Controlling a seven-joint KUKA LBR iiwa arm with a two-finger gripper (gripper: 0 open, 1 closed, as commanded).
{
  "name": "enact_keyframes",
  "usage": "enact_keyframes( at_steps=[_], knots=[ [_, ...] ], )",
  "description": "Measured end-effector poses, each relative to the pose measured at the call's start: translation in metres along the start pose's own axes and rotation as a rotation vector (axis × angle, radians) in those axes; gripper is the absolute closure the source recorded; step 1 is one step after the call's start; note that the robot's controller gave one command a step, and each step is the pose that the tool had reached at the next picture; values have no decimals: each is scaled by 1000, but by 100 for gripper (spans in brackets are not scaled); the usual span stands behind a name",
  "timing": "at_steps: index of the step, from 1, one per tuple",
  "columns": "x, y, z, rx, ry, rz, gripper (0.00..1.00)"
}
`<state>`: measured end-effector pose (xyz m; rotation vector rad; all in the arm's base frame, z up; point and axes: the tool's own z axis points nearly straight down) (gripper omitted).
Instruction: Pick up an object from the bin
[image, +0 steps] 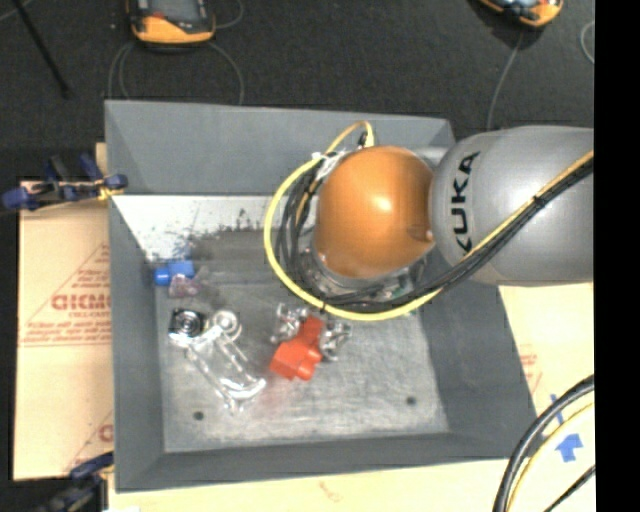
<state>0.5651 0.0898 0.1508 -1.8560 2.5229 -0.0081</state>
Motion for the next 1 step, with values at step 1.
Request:
enact_keyframes(
  at_steps=[1],
  knots=[
    [0,-3,-37,-3,1,6,100]
  ],
)
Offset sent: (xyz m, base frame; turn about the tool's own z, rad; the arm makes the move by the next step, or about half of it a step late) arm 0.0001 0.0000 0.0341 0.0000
